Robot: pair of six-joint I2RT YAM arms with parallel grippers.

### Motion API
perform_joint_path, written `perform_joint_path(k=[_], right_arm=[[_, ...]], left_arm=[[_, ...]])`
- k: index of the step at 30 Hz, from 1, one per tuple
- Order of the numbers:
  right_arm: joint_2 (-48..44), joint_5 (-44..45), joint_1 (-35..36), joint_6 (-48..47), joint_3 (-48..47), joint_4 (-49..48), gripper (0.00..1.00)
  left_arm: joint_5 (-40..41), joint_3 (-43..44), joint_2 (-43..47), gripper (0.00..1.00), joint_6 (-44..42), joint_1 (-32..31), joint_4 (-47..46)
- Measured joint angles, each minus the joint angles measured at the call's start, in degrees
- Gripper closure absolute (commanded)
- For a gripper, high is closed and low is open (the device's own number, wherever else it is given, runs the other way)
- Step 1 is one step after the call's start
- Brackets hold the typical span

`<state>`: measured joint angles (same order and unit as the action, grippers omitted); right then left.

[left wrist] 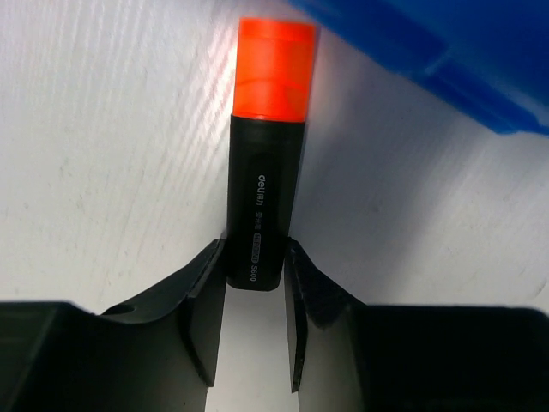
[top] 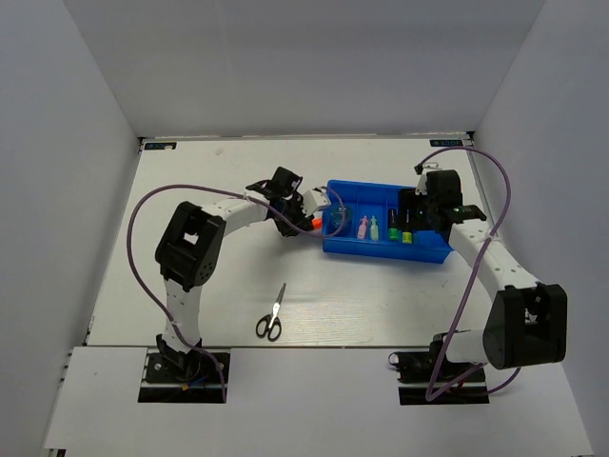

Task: Sort the stationery into containers
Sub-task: Grab a piece of stationery with the left arm, then place the stationery into the container

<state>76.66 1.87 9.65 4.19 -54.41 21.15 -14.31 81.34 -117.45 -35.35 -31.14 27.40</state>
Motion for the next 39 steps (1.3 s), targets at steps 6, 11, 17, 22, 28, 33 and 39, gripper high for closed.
perform_joint_path(k=[6,11,17,22,28,33,39], right_arm=[[-1.6,-0.6,-0.4,0.1,0.0,0.0,0.28],[-2.3,-1.7,-0.7,0.1,0.0,0.0,0.34],[-3.1,-5.8,-0.6,-3.0,0.8,0.1,1.0],[-8.3,-7.5,-0.5,-7.6,4.8,-1.1,0.53],[-13.6,1.0,-1.0,-7.7,6.0,-4.2,0.33],[-14.7,8.4,-2.2,-3.7,6.0,-5.0,0.33],[-20.1,12.9,-4.0,-0.3,7.8,-6.7,0.33]], left_arm=[[3.2,-6.3,4.6,0.94,2.3,0.3,-0.7],[4.8,-11.2,8.8,1.0,5.7,2.1,0.4],[7.2,-12.0,12.6,1.0,13.9,5.9,5.4],[7.2,-8.6,19.9,1.0,22.4,5.5,8.1],[-3.0,0.5,24.9,1.0,34.2,-4.3,2.3],[-13.4,8.8,17.0,1.0,48.9,-10.6,-8.8],[-17.0,12.7,1.3,1.0,68.3,-14.0,-23.3]])
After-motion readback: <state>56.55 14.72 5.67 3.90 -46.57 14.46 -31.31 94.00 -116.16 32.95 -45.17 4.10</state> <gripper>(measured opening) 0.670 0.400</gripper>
